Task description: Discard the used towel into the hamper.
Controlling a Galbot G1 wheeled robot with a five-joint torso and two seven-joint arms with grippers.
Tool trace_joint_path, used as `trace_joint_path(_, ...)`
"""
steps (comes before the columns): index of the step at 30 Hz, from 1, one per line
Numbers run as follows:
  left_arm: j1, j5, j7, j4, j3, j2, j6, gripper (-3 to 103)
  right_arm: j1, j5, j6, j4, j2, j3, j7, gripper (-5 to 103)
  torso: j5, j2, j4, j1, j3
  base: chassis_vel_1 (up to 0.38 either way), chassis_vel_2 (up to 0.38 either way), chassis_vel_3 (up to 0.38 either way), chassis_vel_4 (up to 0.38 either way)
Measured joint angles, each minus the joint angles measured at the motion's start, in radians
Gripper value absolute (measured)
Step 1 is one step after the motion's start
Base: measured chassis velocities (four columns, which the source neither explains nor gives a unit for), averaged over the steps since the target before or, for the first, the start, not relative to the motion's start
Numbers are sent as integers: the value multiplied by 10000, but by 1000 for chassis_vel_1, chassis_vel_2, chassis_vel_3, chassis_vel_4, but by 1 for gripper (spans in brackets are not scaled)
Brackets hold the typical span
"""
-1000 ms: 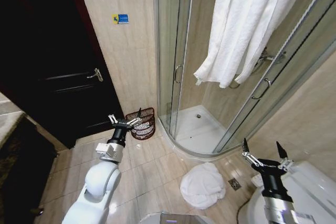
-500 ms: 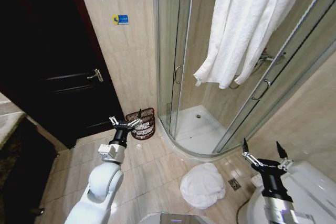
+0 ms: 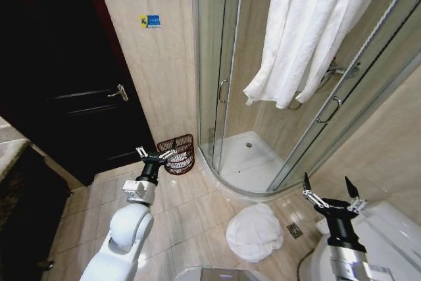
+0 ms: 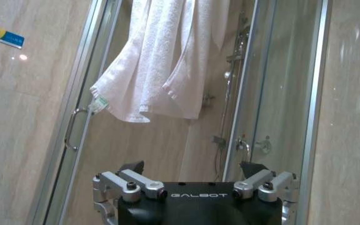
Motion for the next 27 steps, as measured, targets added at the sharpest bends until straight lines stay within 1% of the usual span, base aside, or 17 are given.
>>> trace_joint_path(1, -9, 0, 11, 128, 8, 1, -307, 100, 0, -2, 7, -24, 0, -7, -2, 100, 0, -93, 0, -44, -49, 0, 0, 0, 0)
trace_joint_path(2, -12, 6, 38, 200, 16, 1, -486, 100, 1, -6, 17, -44, 0, -14, -3, 100, -1, -143, -1, -69, -76, 0, 0, 0, 0)
trace_joint_path(3, -12, 6, 38, 200, 16, 1, -486, 100, 1, -6, 17, -44, 0, -14, -3, 100, -1, -143, -1, -69, -76, 0, 0, 0, 0)
trace_joint_path(4, -8, -39, 104, 245, 22, -3, -669, 100, 2, -11, 28, -60, 0, -20, -5, 100, 0, -183, 1, -89, -97, 0, 0, 0, 0)
trace_joint_path(5, -21, -176, 138, 332, 68, -17, -1031, 100, 2, -14, 41, -71, 0, -21, -6, 100, 0, -210, 1, -105, -113, 0, 0, 0, 0)
trace_joint_path(6, -21, -176, 138, 332, 68, -17, -1031, 100, 2, -14, 41, -71, 0, -21, -6, 100, 0, -210, 1, -105, -113, 0, 0, 0, 0)
trace_joint_path(7, -60, -210, 131, 410, 113, -28, -1224, 100, -1, -12, 54, -80, 0, -18, -7, 100, 0, -222, 0, -111, -120, 0, 0, 0, 0)
trace_joint_path(9, -111, -206, 157, 484, 147, -65, -1400, 100, -16, -6, 105, -124, 0, 1, -1, 100, 0, -233, -1, -117, -125, 0, 0, 0, 0)
trace_joint_path(27, -124, -179, 206, 493, 159, -81, -1416, 100, -32, 10, 153, -154, 0, 23, 12, 100, 0, -203, 0, -108, -107, 0, 0, 0, 0)
